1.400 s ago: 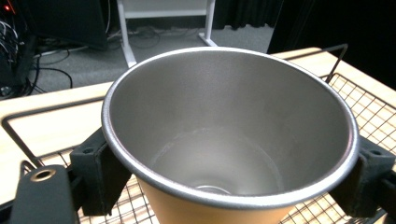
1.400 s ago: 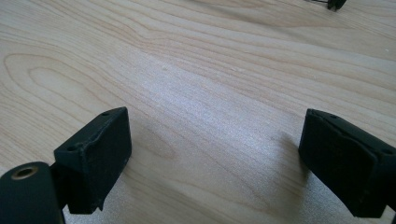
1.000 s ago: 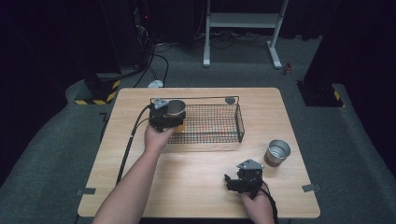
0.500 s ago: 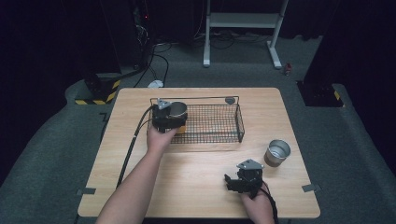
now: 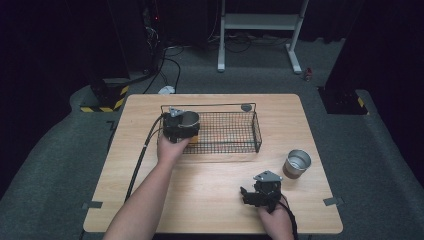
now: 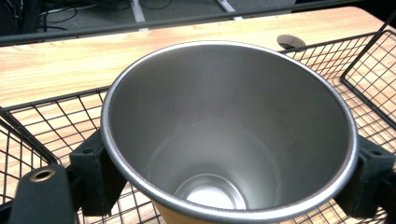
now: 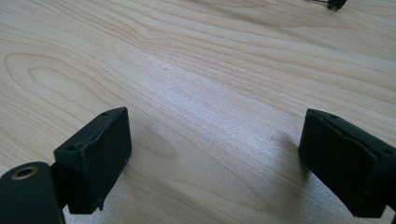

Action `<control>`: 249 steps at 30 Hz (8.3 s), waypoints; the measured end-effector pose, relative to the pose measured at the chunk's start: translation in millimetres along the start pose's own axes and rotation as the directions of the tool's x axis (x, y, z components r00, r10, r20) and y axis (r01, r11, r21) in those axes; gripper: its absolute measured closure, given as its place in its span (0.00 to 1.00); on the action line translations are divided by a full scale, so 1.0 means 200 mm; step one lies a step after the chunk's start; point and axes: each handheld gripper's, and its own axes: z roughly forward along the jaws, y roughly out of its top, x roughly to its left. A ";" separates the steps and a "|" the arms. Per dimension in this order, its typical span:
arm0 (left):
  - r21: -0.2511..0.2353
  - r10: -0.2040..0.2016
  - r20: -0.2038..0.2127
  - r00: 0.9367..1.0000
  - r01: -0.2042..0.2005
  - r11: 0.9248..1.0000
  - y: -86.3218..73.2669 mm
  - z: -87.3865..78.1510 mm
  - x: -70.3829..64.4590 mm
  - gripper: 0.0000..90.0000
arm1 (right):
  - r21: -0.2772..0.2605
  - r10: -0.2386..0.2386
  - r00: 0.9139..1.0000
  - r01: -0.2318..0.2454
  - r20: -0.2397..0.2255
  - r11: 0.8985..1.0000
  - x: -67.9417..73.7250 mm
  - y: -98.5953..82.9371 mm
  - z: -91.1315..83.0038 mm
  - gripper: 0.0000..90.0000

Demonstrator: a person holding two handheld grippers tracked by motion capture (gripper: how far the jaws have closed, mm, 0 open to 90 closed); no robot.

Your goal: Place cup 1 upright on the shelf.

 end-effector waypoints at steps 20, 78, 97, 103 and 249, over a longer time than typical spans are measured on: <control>0.030 0.013 -0.023 1.000 -0.013 0.999 -0.01 0.02 -0.01 0.16 | 0.000 0.000 1.000 0.000 0.000 1.000 0.00 0.00 0.00 0.11; 0.076 0.067 -0.015 0.998 -0.066 0.995 -0.07 0.01 0.00 0.11 | 0.000 -0.001 1.000 0.001 0.000 1.000 0.00 0.00 0.00 0.11; 0.082 0.056 -0.015 0.998 -0.055 0.995 -0.07 -0.01 -0.01 0.01 | -0.001 -0.002 1.000 0.002 0.000 1.000 0.00 0.00 0.00 0.11; 0.082 0.058 -0.018 0.998 -0.056 0.995 -0.06 -0.04 -0.01 0.01 | 0.000 0.000 1.000 0.000 0.000 1.000 0.00 0.00 0.00 0.11; 0.181 0.173 0.086 0.981 -0.186 0.966 -0.90 -0.62 0.12 0.02 | -0.117 -0.008 1.000 0.007 -0.001 0.993 -0.05 0.02 -0.13 0.11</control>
